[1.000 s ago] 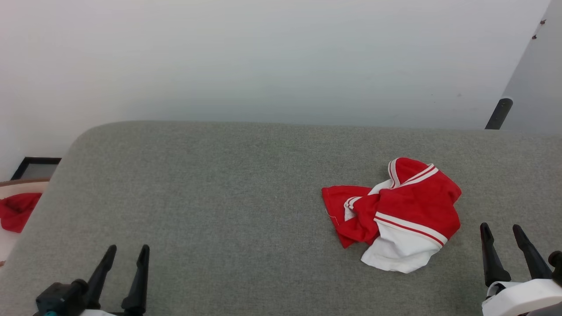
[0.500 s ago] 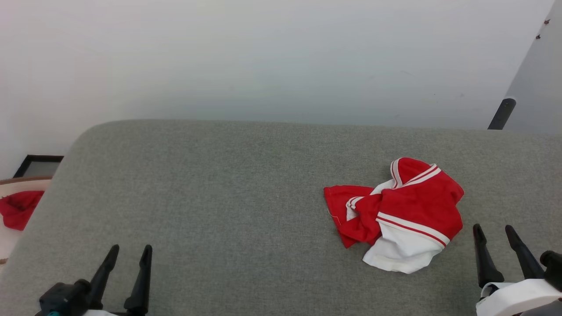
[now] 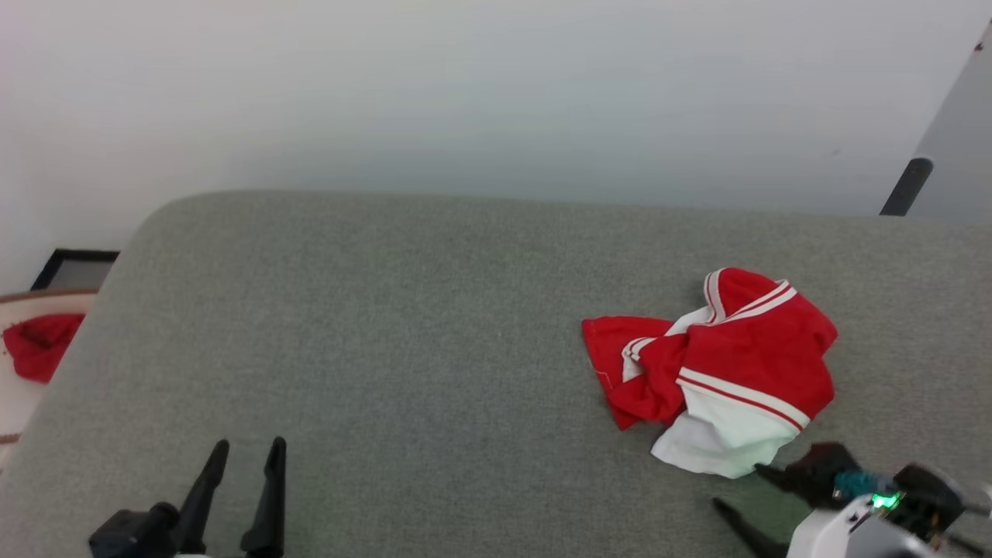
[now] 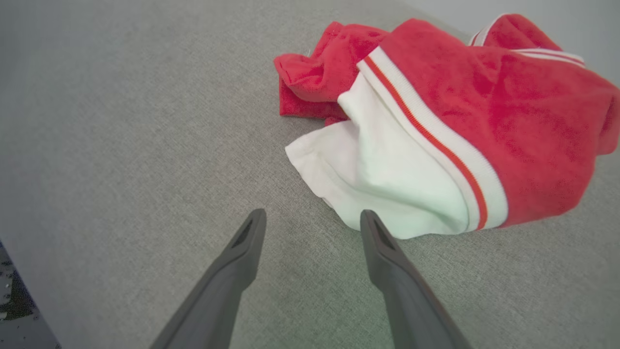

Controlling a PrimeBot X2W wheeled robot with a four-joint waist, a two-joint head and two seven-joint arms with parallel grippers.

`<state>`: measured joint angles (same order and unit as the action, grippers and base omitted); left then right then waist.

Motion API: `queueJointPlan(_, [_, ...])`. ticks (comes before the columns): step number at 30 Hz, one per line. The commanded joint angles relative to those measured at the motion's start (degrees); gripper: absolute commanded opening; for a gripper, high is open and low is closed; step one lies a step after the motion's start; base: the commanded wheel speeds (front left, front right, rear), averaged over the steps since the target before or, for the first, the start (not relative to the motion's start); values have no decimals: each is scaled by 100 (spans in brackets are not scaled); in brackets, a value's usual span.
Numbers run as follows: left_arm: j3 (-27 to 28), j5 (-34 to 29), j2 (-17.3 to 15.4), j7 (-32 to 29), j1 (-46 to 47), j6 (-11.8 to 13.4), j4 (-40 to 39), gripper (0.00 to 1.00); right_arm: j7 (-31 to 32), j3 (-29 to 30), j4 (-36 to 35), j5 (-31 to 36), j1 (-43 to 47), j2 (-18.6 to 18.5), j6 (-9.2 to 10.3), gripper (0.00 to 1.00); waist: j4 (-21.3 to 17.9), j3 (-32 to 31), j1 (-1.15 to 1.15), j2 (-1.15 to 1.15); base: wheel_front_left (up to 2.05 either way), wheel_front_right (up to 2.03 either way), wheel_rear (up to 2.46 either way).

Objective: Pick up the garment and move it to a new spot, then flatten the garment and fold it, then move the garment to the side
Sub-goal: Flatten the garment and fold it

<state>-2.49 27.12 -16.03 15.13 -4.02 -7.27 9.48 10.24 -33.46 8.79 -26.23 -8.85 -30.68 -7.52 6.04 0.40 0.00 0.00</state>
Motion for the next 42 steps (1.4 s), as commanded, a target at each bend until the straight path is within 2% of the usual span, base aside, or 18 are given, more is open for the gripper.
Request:
queueJointPlan(1, [-8,-58,48,0,71,-21,-14,100,177,-178,-94,-122,-246,-236,6,100,103,176,0,0,0,0,0])
queueJointPlan(5, [-46,-90,198,0,205,-24,-5,100,664,-742,-222,-190,-798,-825,6,100,219,444,0,0,0,0,0])
queueJointPlan(11, [-164,-55,311,0,413,-24,12,100,1083,-1531,-221,-385,-1454,-1300,6,100,395,771,0,0,0,0,0])
queueJointPlan(16, [-235,-7,388,0,598,-23,7,100,1138,-2019,-76,-539,-1841,-1469,6,100,534,954,0,0,0,0,0])
queueJointPlan(21, [-312,13,448,0,695,-24,0,100,1285,-2590,97,-408,-2192,-1589,6,100,600,1113,0,0,0,0,0])
queueJointPlan(23, [-337,25,467,0,727,-24,9,100,1407,-2893,143,-437,-2317,-1655,7,89,621,1149,0,0,0,0,0])
queueJointPlan(24, [-347,25,473,0,737,-24,17,100,1470,-3024,164,-463,-2374,-1680,8,52,632,1158,0,0,0,0,0])
queueJointPlan(26, [-362,45,485,0,742,-24,30,100,1509,-3258,175,-526,-2500,-1731,9,14,652,1170,0,0,0,0,0])
queueJointPlan(27, [-370,48,493,0,750,-24,34,100,1492,-3318,203,-553,-2564,-1762,11,0,659,1171,0,0,0,0,0])
queueJointPlan(31, [-373,57,510,0,755,-24,47,100,1308,-3371,293,-654,-2765,-1872,14,0,655,1151,0,0,0,0,0])
queueJointPlan(37, [-288,82,524,0,630,-24,11,100,986,-3125,231,-775,-2721,-2100,14,0,497,1110,0,0,0,0,0])
queueJointPlan(42, [-284,75,506,0,625,-25,-20,100,776,-2652,13,-810,-2646,-2455,7,0,248,1104,0,0,0,0,0])
